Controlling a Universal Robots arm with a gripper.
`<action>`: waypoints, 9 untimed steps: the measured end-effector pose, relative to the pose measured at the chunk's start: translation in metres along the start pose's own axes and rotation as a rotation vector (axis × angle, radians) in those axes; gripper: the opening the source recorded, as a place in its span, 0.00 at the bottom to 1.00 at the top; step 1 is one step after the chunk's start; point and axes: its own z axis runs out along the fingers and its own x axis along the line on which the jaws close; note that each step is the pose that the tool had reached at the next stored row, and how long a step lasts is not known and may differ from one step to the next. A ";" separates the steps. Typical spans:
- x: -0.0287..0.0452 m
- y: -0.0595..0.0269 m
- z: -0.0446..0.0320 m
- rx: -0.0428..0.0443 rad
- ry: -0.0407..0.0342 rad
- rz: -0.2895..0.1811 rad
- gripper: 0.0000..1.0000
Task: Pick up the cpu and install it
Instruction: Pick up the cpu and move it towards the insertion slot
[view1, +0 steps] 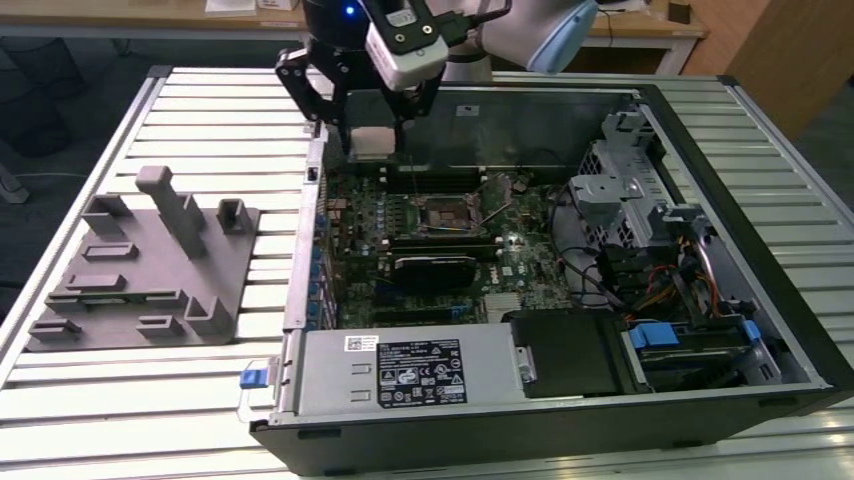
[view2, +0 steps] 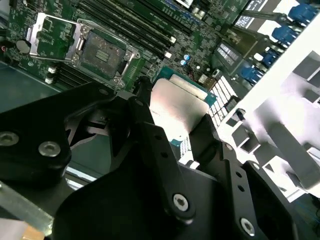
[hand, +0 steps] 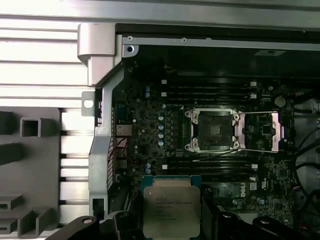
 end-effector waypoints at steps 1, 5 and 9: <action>-0.0018 0.0003 0.0008 0.0001 0.0003 0.000 0.55; -0.0085 0.0015 0.0043 0.0006 0.0013 0.000 0.55; -0.0149 0.0026 0.0077 0.0009 0.0021 0.000 0.55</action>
